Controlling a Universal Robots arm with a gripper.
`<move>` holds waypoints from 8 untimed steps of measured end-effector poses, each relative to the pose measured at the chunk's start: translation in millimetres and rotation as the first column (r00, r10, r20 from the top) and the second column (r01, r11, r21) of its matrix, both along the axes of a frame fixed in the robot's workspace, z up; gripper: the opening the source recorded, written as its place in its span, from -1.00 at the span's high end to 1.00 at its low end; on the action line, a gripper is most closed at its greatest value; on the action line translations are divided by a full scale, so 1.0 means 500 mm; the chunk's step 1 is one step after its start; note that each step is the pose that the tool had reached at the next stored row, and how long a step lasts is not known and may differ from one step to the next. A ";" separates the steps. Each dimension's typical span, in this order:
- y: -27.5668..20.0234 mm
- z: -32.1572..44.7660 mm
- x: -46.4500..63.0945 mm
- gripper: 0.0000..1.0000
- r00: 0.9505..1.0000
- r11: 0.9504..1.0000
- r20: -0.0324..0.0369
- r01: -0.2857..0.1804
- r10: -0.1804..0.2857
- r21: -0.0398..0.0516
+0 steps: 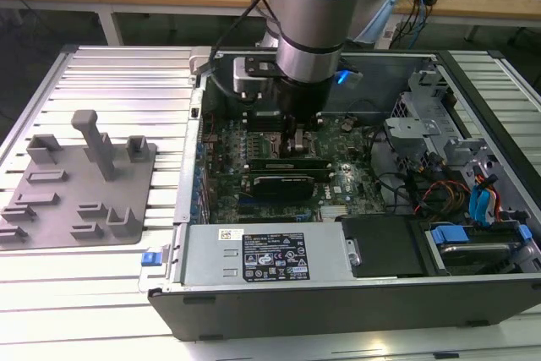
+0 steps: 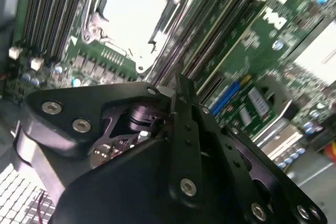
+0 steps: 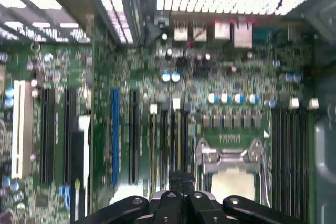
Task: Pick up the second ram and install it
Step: 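Press down the second ram until it locks into place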
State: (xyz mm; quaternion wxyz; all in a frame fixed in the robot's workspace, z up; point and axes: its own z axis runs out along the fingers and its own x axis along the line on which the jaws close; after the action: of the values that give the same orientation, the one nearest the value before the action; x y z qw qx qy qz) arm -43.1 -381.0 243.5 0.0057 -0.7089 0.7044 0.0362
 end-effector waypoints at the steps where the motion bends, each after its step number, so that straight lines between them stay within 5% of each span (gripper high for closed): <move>1: 0.0001 0.000 -0.007 0.84 1.000 1.000 0.000 0.000 0.000 0.000; 8: 0.0000 -0.013 -0.019 0.84 1.000 1.000 0.000 0.000 0.000 0.000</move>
State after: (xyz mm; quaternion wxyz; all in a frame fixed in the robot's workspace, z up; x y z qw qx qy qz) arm -52.8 -381.0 237.0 0.0056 -0.7089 0.7044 0.0361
